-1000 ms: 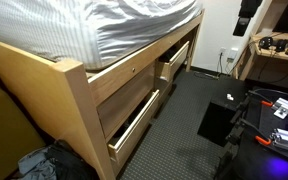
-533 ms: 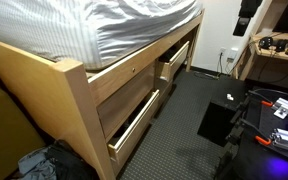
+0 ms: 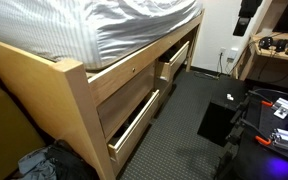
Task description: Close the top right drawer
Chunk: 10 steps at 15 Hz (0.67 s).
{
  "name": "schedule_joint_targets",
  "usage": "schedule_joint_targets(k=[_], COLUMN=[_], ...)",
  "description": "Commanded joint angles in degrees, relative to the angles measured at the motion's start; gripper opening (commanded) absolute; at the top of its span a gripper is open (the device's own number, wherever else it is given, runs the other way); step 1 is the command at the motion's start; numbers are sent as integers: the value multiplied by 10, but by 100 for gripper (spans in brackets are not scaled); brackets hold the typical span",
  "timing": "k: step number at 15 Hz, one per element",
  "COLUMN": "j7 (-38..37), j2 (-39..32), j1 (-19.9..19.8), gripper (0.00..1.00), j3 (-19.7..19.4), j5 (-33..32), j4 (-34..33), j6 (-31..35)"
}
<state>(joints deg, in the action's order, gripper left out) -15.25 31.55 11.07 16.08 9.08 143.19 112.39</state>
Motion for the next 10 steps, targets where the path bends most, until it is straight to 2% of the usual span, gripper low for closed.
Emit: schedule_joint_targets(k=[1, 2, 3, 4, 6, 10], j7=[-2, -23, -82, -38, -65, -61], j2=[-1, 0, 4, 51, 58, 71], j1=[4, -7, -25, -51, -82, -180], gripper=[100, 100, 100, 100, 100, 100], j3=[-3, 7, 26, -38, -57, -139], j5=[-2, -25, -52, -71, -106, -168], j4=[-1, -4, -5, 12, 12, -11], j6=[-1, -17, -23, -61, -61, -45])
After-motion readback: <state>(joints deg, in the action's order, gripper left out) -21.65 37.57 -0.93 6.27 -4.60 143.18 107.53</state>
